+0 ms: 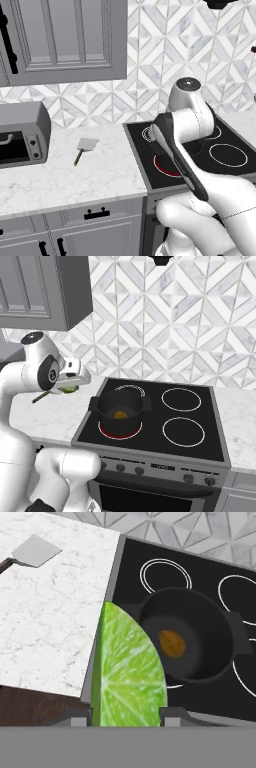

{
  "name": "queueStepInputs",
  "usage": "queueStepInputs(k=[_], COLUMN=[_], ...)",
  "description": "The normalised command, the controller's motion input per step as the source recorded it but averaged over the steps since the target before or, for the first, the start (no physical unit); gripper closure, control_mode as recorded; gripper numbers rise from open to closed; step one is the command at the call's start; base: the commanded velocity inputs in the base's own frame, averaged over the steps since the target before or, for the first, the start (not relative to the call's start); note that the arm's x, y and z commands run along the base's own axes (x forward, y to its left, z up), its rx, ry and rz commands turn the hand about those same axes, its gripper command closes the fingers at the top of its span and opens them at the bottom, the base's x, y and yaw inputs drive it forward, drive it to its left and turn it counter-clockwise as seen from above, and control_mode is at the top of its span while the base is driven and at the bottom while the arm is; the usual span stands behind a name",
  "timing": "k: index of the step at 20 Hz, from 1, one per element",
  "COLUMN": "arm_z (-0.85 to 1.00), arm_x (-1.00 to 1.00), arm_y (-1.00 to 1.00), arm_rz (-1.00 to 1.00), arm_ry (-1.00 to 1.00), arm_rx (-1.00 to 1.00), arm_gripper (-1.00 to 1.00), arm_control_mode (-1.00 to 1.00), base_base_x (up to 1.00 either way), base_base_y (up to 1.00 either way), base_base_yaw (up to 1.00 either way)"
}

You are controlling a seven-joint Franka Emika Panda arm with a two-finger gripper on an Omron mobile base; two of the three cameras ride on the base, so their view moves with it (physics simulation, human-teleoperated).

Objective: Put the lemon wedge and avocado in the pot. Retrieve the spatula and lightly stir the vegetables in the pot.

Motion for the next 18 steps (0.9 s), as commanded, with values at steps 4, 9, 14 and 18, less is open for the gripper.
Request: queueStepInputs(k=[4,9,14,18], arm_z=[-0.33,-0.5,-0.63,-0.57], arm_x=[0.57,0.98,0.55,0.22], arm_y=[-0.92,-0.54,-0.19,-0.13], arm_rz=[0.0,0.05,0.08,0.07], arm_ry=[0.13,0.08,0.1,0.1], arm_rx=[0.0,0.0,0.0,0.0], arm_gripper=[1.0,1.0,1.0,1.0], arm_control_mode=[-1.0,-1.0,-1.0,-1.0], base_base_x=[0.0,0.0,0.0,0.0], base_base_y=[0.0,0.0,0.0,0.0], base_base_yaw=[0.0,0.0,0.0,0.0])
